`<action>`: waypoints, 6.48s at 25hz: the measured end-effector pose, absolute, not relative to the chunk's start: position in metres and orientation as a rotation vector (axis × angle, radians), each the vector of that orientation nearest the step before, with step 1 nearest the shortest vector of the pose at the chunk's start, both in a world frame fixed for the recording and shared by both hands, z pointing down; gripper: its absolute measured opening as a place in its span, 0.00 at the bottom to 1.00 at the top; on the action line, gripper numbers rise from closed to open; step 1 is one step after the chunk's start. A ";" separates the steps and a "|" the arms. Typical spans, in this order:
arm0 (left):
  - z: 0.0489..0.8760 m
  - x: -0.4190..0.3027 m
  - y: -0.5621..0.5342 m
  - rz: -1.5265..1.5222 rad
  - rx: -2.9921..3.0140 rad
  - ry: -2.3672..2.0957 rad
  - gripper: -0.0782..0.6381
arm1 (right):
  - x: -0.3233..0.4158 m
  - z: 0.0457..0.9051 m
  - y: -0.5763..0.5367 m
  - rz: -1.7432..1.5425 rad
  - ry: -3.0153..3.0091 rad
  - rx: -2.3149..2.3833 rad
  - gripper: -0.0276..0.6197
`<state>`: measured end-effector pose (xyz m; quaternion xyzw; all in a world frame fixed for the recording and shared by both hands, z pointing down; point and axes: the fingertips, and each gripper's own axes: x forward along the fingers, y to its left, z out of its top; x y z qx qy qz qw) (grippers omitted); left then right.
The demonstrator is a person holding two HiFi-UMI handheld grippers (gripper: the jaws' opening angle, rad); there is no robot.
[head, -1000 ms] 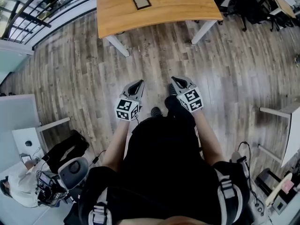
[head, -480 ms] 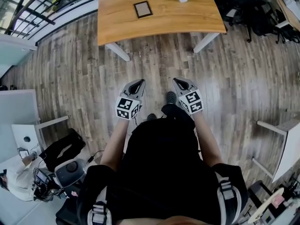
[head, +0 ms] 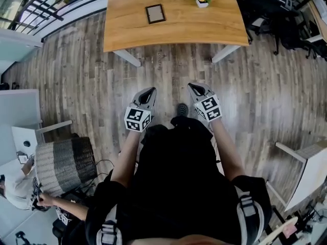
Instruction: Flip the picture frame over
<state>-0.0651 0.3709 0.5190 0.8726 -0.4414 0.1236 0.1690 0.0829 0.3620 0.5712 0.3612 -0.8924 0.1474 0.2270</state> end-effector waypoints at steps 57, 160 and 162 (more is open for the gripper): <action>0.516 -0.153 0.151 0.270 2.494 -1.194 0.14 | -0.017 0.568 0.173 0.378 -2.366 0.962 0.05; 0.727 -0.125 -0.102 0.575 1.593 -1.470 0.18 | 0.024 0.676 -0.020 0.572 -2.284 0.643 0.05; 0.726 -0.125 -0.102 0.535 1.573 -1.461 0.18 | 0.021 0.676 -0.022 0.567 -2.299 0.641 0.05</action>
